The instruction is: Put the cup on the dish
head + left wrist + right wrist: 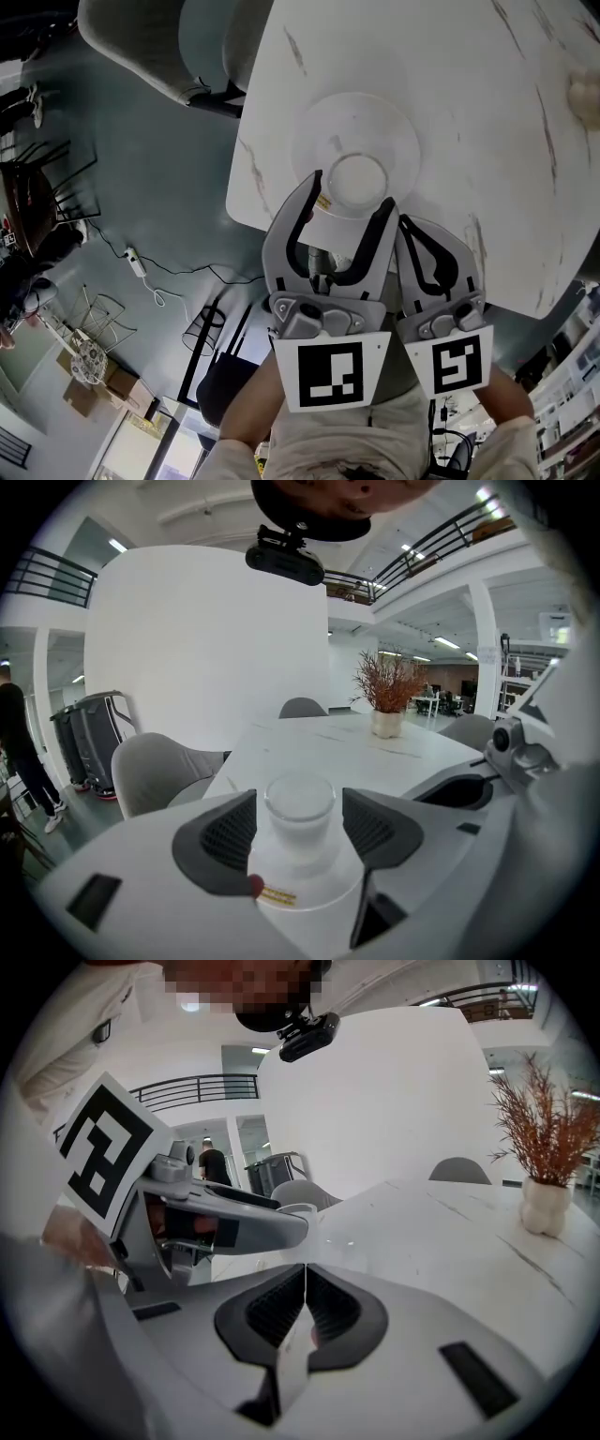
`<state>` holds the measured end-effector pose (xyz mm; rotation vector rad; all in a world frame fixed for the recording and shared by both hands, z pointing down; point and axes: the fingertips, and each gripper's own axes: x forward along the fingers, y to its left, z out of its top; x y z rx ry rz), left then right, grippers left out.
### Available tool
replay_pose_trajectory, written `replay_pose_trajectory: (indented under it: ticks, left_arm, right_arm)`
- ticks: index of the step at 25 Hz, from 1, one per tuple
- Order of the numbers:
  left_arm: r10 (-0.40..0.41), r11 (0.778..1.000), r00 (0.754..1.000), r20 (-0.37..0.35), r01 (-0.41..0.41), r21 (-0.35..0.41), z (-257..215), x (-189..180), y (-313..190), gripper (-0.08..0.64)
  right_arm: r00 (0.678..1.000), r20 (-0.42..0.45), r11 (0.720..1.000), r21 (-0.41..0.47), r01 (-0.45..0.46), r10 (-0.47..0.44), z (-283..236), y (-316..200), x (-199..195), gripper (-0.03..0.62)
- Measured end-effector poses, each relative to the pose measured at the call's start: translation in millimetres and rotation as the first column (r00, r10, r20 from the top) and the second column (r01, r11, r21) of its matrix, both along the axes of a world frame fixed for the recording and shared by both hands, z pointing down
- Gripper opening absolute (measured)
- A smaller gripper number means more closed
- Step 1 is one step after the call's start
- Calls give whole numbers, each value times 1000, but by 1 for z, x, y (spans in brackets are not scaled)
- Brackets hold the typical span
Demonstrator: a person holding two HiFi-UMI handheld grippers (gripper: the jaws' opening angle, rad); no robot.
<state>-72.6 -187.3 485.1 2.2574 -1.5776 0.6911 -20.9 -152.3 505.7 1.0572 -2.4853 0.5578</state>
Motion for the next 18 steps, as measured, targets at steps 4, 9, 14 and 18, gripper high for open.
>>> replay_pose_trajectory:
  ticks: [4,9,14,18]
  left_arm:
    - [-2,1000,1000,-8,2,-3,-2,1,2,276]
    - [-5,1000,1000,-19,5,-23,2,-1,12,276]
    - [-61,996,991,-117,53,-65,-2,-7,31,275]
    - [-56,996,991,-121,46,-79,-5,-7,47,275]
  right_arm:
    - [1000,1,1000,1,-4,4,-2,1,0,5]
    - [1000,-5,1000,18,-4,4,-7,1,2,5]
    - [1000,-4,999,32,-16,16,-15,6,6,5]
    - [1000,-5,999,47,-16,16,-23,11,7,5]
